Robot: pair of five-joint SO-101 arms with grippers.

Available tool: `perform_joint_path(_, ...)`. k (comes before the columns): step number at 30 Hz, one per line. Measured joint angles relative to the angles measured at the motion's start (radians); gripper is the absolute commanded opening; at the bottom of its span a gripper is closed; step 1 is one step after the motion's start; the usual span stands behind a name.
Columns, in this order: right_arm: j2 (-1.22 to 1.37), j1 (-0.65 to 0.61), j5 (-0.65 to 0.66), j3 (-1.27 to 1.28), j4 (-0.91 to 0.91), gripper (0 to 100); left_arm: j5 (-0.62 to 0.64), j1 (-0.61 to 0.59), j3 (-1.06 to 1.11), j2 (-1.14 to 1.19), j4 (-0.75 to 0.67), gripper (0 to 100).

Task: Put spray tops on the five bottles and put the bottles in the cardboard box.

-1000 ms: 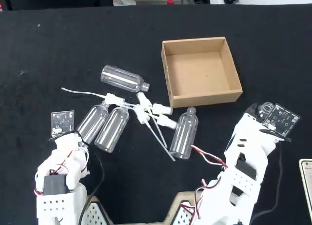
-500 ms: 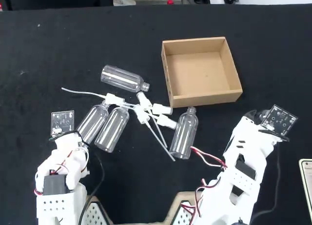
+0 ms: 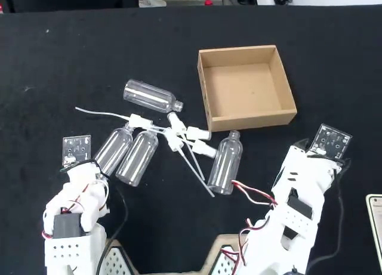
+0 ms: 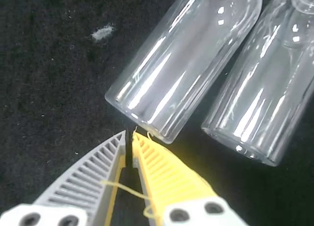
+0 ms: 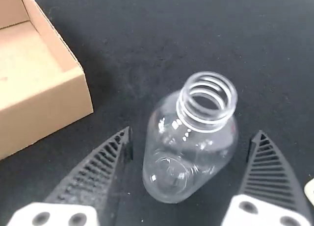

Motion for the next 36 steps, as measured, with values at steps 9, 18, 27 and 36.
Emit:
perform_joint_path(9,0.0,0.0,0.005,0.0,-0.021,23.7,0.0,0.0,0.0,0.0,0.0,3)
perform_joint_path(18,0.0,0.0,0.005,0.0,-0.025,23.9,0.0,0.0,0.0,0.0,0.0,3)
perform_joint_path(27,0.0,0.0,0.005,0.0,-0.025,36.7,0.0,0.0,0.0,0.0,0.0,3)
perform_joint_path(36,0.0,0.0,0.098,0.0,-0.029,36.7,0.0,0.0,0.0,0.0,0.0,3)
